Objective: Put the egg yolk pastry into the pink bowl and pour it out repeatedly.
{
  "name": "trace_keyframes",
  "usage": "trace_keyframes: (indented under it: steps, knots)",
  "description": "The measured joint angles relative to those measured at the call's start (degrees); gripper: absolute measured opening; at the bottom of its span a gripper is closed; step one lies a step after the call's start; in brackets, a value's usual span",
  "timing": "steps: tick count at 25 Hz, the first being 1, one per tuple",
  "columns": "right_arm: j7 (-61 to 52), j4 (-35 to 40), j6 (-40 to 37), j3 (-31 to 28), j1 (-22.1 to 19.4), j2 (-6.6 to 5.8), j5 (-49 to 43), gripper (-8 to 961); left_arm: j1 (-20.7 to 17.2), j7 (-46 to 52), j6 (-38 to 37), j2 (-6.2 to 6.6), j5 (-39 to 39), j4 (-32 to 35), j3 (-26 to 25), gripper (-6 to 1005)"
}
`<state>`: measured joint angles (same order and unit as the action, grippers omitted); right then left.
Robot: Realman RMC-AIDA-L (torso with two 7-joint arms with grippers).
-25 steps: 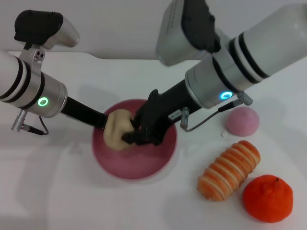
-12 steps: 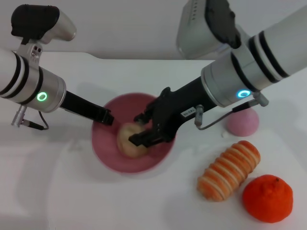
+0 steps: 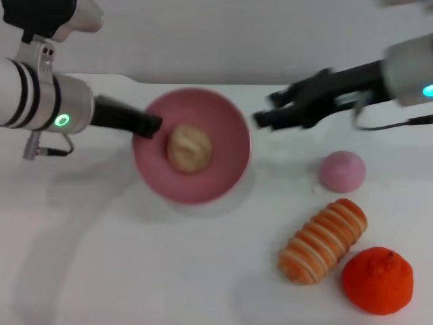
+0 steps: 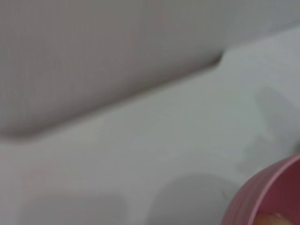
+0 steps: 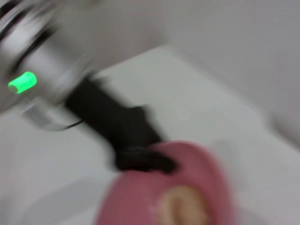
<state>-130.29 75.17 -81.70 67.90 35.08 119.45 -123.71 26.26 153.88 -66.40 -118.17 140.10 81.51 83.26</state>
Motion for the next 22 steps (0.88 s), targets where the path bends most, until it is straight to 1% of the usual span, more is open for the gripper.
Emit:
trace_keyframes:
  steps: [3,5,8,10,12,14,17,22]
  knots:
    - [2.36,-2.84,0.01,-10.08,-3.16,-0.09,0.20,543,-6.20,-2.98,9.79,0.19,0.39,6.91,7.60,0]
    - [4.81,-5.18,0.06,-14.63,-4.93,-0.19,0.92,542,-10.28,-6.17,16.67,0.23,1.42,10.21,13.01,-1]
    - [8.46,-10.00,0.00,-19.91,-7.66,-0.65,4.35,542,-14.88,-9.63,27.20,0.20,4.29,11.98,19.42,-1]
    - [10.58,-12.31,0.02,-22.59,-9.57,-0.82,6.57,543,-16.74,-10.64,33.83,0.20,7.70,11.65,22.87,-1]
    - [11.83,-13.80,0.03,-24.61,-11.10,-0.80,7.37,544,-18.25,-11.51,40.50,0.18,12.42,10.37,26.62,-1]
    - [12.33,-15.34,0.17,-25.93,-12.10,-0.80,7.47,546,-19.32,-12.00,49.20,0.02,17.98,7.63,30.37,-1]
    - [12.78,-17.55,0.98,-26.59,-12.94,-0.88,7.14,552,-19.62,-12.87,63.26,-0.25,24.08,0.58,34.18,-1]
    - [13.63,-18.84,1.47,-26.72,-14.11,-0.90,7.07,561,-17.16,-20.36,85.55,-0.67,25.06,-12.37,36.85,-1]
